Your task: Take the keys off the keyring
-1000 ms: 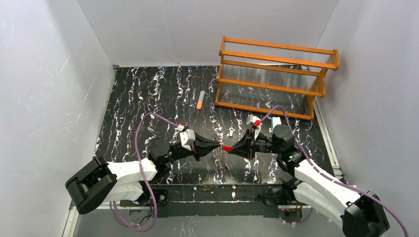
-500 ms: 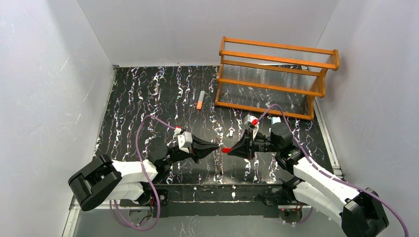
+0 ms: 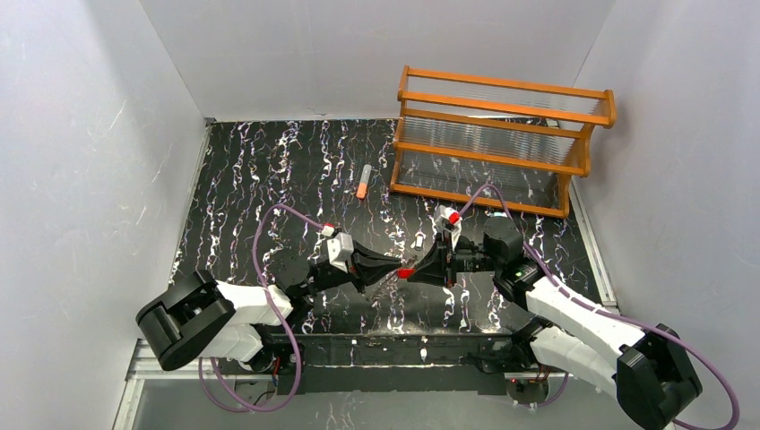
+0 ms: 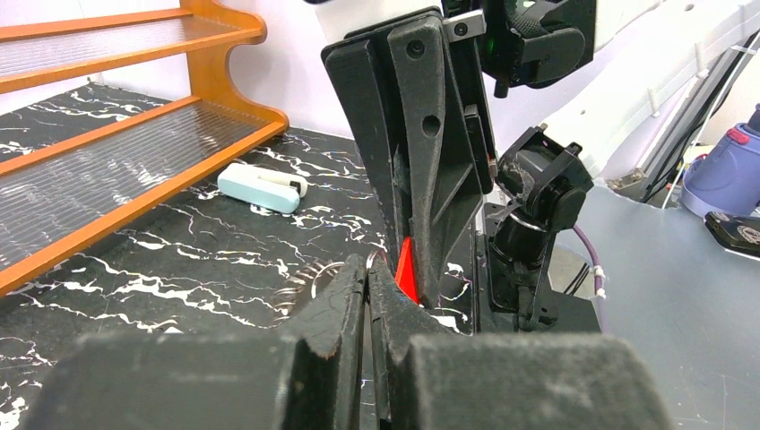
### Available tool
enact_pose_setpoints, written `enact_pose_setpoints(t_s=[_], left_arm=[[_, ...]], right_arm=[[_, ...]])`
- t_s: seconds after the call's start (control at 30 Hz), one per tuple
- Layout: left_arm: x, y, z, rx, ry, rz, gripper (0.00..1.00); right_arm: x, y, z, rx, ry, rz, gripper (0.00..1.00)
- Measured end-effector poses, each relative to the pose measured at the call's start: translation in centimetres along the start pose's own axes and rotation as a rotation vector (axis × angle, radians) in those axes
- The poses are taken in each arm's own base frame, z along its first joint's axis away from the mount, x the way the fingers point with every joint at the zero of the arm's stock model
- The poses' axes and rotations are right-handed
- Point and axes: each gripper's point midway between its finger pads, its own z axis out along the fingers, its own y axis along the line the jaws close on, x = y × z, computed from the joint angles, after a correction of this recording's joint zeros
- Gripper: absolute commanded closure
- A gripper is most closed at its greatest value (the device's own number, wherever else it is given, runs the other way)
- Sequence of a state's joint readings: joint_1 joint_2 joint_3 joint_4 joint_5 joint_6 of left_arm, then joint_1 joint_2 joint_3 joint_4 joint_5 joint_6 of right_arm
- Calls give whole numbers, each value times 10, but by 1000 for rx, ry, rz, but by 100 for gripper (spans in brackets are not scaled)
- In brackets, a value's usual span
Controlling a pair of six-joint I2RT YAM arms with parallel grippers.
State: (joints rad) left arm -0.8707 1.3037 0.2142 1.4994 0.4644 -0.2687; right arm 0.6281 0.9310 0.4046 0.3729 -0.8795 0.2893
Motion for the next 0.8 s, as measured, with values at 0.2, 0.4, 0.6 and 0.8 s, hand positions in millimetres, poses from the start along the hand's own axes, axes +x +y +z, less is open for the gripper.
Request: enact_pose_setpoints(t_s=[0.2,0.4,0.6,0.8], left_arm=[[-3,2,0,-15,-13,5,100],[-4,9,-3,-58,-23,12,100],[-12,12,-5,-84,-48,46,100],[-24,12,-8,-94,-67,99,100]], right_arm=[[2,0,-1,14,7,2,99],[-4,3,-8,58,-3,-31,99],[-20,7,-13,89,-11,-74,99],[-33,9,-18,123,-9,-105,99]])
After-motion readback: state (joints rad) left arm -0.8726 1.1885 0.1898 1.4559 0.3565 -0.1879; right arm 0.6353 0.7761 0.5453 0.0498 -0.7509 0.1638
